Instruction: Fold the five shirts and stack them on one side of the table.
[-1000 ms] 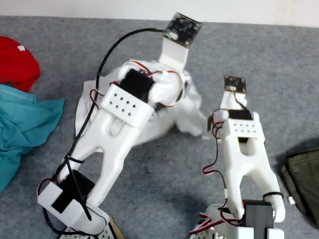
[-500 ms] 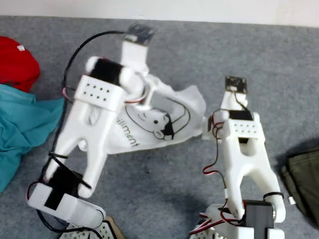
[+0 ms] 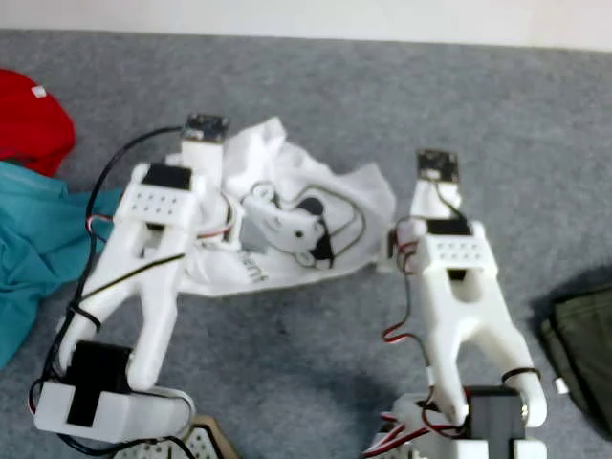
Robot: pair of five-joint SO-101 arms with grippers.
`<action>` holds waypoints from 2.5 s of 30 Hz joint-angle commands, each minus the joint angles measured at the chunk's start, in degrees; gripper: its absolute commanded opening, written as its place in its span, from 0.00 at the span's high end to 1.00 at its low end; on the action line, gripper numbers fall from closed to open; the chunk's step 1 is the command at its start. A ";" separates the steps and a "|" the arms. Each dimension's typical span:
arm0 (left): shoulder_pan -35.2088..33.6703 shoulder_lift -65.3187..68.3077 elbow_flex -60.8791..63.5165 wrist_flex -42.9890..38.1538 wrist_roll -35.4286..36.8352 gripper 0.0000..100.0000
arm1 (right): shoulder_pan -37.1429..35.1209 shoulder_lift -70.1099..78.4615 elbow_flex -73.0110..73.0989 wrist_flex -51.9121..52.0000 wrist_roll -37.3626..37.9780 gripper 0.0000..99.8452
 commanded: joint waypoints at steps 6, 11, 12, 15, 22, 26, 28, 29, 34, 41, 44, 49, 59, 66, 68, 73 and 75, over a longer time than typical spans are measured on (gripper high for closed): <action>-1.36 7.69 -0.75 -18.29 0.35 0.98 | -0.31 -1.71 -0.48 -0.84 -0.44 0.82; -5.23 18.77 -16.31 -21.10 0.44 0.98 | -0.31 -1.71 -0.48 -0.92 -0.44 0.82; -5.93 21.67 -20.88 -21.01 0.53 0.98 | -0.31 -1.71 -0.48 -1.27 -0.44 0.82; -8.48 29.58 -35.38 -17.58 0.53 0.98 | -0.22 -1.71 1.80 -4.70 -0.44 0.82; -11.12 44.70 -71.25 -4.22 0.53 0.98 | -0.22 -1.80 4.09 -7.25 -0.44 0.82; -11.12 49.19 -86.81 5.80 0.62 0.98 | -0.22 -1.80 4.09 -7.25 -0.44 0.82; -11.21 50.42 -92.97 11.43 0.62 0.98 | -0.22 -1.80 4.26 -7.25 -0.44 0.82; -11.74 50.86 -95.69 13.98 0.62 0.98 | -0.22 -1.80 4.26 -7.25 -0.44 0.82; -14.02 51.30 -105.80 24.00 0.26 0.98 | -0.22 -1.80 4.26 -7.25 1.67 0.82; -14.02 51.47 -103.87 25.49 -7.12 0.98 | -0.31 -2.15 4.44 -6.99 2.55 0.82; -14.55 51.03 -102.20 27.08 -7.03 0.98 | -0.31 -2.07 4.44 -6.99 2.64 0.82; -14.73 50.95 -96.31 29.45 -6.95 0.98 | -0.31 -1.98 4.44 -6.99 2.64 0.82; -6.90 35.30 -60.44 29.63 -7.30 0.98 | -0.31 -2.15 4.44 -6.99 2.64 0.82; -7.34 22.90 -34.33 23.56 -5.45 0.98 | -0.04 -2.15 4.44 -6.99 2.64 0.82; -7.43 20.79 -25.71 17.85 -5.54 0.98 | -0.04 -2.15 4.44 -6.99 2.73 0.82; -7.25 13.76 -11.74 3.87 -6.77 0.98 | -0.04 -2.15 4.44 -6.99 2.73 0.82; -7.52 10.42 -7.69 -2.99 -6.77 0.98 | -0.04 -2.15 4.44 -6.99 2.73 0.82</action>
